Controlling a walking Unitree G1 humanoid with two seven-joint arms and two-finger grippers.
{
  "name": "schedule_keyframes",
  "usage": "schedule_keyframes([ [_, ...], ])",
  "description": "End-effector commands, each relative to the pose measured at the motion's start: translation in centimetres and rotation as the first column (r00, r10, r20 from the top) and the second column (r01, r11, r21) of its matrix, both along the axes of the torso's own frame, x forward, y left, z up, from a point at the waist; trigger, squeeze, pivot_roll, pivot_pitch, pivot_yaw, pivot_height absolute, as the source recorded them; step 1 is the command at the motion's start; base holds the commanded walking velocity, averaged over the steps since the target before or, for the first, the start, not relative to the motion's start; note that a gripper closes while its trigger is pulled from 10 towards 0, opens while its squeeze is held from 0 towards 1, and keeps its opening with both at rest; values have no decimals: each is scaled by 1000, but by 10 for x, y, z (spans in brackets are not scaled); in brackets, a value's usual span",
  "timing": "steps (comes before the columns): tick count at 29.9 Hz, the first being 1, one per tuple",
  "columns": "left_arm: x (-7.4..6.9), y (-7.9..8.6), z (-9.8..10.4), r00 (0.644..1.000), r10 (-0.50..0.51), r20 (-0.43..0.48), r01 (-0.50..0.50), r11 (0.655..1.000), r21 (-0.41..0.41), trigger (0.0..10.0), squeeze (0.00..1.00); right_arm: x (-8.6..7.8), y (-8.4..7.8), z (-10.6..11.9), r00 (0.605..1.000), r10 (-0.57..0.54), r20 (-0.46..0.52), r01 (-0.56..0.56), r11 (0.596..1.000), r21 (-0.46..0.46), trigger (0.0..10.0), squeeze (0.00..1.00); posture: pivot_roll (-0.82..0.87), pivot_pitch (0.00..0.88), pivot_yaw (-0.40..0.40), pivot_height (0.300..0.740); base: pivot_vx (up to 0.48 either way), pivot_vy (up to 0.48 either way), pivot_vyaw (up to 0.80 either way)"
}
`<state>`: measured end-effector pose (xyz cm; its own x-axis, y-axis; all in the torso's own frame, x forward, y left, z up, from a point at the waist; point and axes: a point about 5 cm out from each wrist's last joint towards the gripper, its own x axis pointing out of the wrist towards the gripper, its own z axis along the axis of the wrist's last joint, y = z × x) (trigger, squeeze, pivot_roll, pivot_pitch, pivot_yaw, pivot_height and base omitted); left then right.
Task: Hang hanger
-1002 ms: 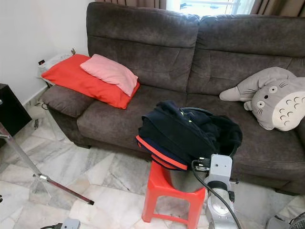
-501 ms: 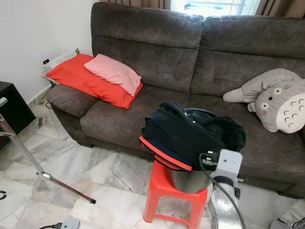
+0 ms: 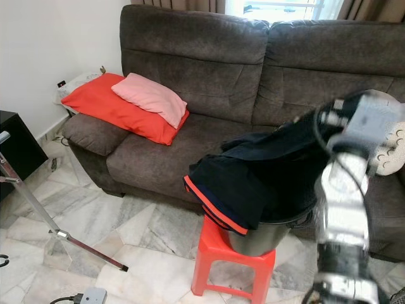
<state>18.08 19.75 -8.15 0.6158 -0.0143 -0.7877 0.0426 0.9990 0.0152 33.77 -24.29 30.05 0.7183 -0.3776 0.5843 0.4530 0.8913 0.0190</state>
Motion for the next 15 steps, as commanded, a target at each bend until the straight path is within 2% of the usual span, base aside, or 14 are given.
schedule_keyframes([
  [1,-1,3,0,1000,0,1,0,1000,7,10000,0,-5,15,18,996,50,73,-47,998,-39,0,0,-47,5,43,740,0,0,0],
  [2,-1,3,0,1000,0,1,0,1000,7,10000,0,-5,15,18,996,50,73,-47,998,-39,0,0,-47,5,43,740,0,0,0],
  [3,-1,3,0,1000,0,2,0,1000,7,10000,0,-5,29,21,991,104,84,-101,994,-41,0,0,-44,5,42,740,0,0,0],
  [4,-1,3,0,1000,0,2,0,1000,7,10000,0,-5,29,21,991,104,84,-101,994,-41,0,0,-44,5,42,740,0,0,0],
  [5,-1,3,0,1000,0,2,0,1000,7,10000,0,-4,40,16,988,138,69,-137,990,-25,0,0,-41,6,42,740,0,0,0],
  [6,-1,3,0,1000,2,2,-2,1000,6,10000,0,1,49,-7,988,154,-28,-153,988,33,824,0,-33,7,41,740,0,0,0],
  [7,-1,3,0,1000,2,2,-2,1000,6,10000,0,1,49,-7,988,154,-28,-153,988,33,824,0,-33,7,41,740,0,0,0],
  [8,-2,3,0,1000,3,2,-3,1000,6,10000,0,3,47,-19,986,151,-76,-144,985,93,10000,0,-30,7,40,740,0,0,0],
  [9,-2,3,0,1000,4,2,-4,1000,5,10000,0,3,41,-31,984,137,-116,-117,979,164,10000,0,-30,7,40,740,0,0,0],
  [10,-2,3,0,1000,4,2,-4,1000,5,10000,0,3,41,-31,984,137,-116,-117,979,164,10000,0,-30,7,40,740,0,0,0],
  [12,-3,3,0,1000,5,0,-5,1000,5,10000,0,2,32,-44,981,109,-160,-68,967,245,10000,0,-37,9,40,740,0,0,0],
  [13,-3,3,0,1000,5,0,-5,1000,5,10000,0,2,32,-44,981,109,-160,-68,967,245,10000,0,-37,9,40,740,0,0,0],
  [15,-3,3,-1,1000,2,-3,-2,1000,5,10000,0,-4,21,-46,986,57,-156,-14,964,265,10000,0,-42,10,43,740,0,0,0],
])
